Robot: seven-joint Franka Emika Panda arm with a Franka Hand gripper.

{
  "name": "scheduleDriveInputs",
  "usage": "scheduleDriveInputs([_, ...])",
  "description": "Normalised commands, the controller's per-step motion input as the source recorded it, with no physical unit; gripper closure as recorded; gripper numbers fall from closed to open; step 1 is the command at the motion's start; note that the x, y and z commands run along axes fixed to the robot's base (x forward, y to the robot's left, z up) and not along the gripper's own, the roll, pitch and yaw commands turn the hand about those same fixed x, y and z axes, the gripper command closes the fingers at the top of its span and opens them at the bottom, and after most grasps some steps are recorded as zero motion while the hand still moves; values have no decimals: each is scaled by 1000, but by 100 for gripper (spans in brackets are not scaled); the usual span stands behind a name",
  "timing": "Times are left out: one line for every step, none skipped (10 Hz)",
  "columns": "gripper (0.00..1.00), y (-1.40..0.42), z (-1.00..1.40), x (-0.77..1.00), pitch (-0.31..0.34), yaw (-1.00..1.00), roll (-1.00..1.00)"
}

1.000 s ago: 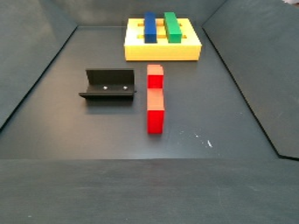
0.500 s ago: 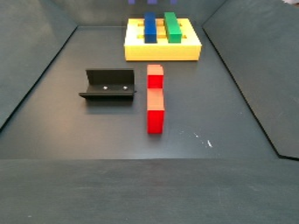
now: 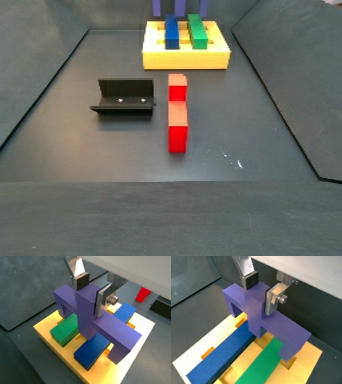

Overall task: Pick up the purple object. Move up. Move to above the board. Insert the purple object.
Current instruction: Insert the purple object.

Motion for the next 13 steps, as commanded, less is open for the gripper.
scheduleDriveInputs([100,-83,0,-123,-59,251,116])
scheduleDriveInputs([100,0,0,-160,-94,334,71])
scheduleDriveInputs([100,0,0,-69,-80,334,0])
scheduleDriveInputs([100,0,-14,0,-44,186,0])
scheduleDriveInputs([100,0,-74,0,-7,6,0])
scheduleDriveInputs([100,0,-166,51,0,0,0])
scheduleDriveInputs([100,0,-240,0,-14,-6,16])
scheduleDriveInputs([100,0,-229,0,-24,0,0])
scheduleDriveInputs([100,0,-231,0,-41,0,0])
scheduleDriveInputs([100,-26,-220,0,-29,-3,0])
scheduleDriveInputs([100,0,-240,0,-17,-23,0])
scheduleDriveInputs([100,0,-263,0,-36,-14,0])
scheduleDriveInputs([100,0,-269,26,-26,-51,0])
